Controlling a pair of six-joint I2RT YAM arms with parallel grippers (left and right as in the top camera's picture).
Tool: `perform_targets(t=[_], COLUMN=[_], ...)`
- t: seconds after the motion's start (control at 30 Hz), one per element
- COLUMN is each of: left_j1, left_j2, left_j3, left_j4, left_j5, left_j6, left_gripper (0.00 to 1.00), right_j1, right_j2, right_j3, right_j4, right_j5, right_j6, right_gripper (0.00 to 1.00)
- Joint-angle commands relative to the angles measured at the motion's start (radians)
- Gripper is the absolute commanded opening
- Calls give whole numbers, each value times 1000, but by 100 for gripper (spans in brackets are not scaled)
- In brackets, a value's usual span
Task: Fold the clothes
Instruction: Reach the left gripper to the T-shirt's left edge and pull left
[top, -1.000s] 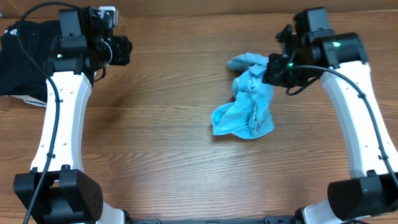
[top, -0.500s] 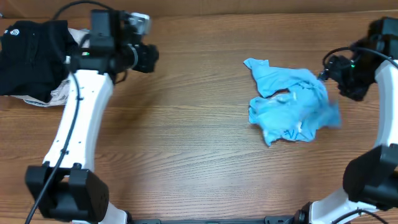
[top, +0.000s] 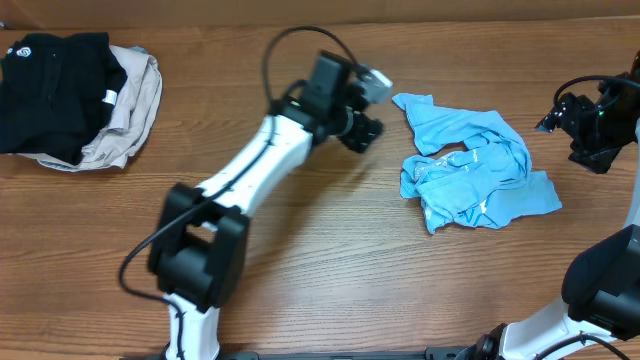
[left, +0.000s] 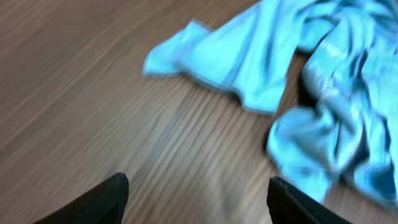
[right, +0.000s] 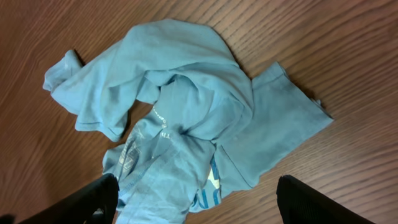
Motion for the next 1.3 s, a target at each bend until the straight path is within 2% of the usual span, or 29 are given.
perform_targets(t=[0.0,0.17,0.4,0.5,0.7,0.9,1.03,1.07,1.1,1.17,1.27], left_j1=[-32,-68,-146,-172,-193,-208,-219,-222,-223,-222,-215], left_j2=[73,201,420,481,498,510,511,511,511,511,500], left_j3=[24,120,456,545,563,562,562,562,562,562,590], left_j4=[109,196,27,-46,-127,-154,-158,-158,-157,-156,-167], left_j5=[14,27,-3,-37,-111,-191,-275,-292,-299,-305,-360], left_j6=[-35,-161,-166,-165,-166,-166,-166,-166,-166,-166,-166], left_gripper=[73,69,65,61,47,43,35,30,24,4,4], right_j1=[2,2,2,2,2,2,2,2,2,2,2], right_j2=[-9,-9,-9,-9,-9,-9,-9,-9,-9,-9,-9], right_j3=[2,2,2,2,2,2,2,2,2,2,2], right_j4=[5,5,5,4,1,-3,-9,-10,-11,-14,-21], right_j5=[-14,-14,-14,-14,-14,-14,-14,-14,-14,-14,-14], right_j6=[-8,-24,-27,-27,-27,-27,-27,-27,-27,-27,-27], right_gripper=[85,85,86,86,86,86,86,86,86,86,86])
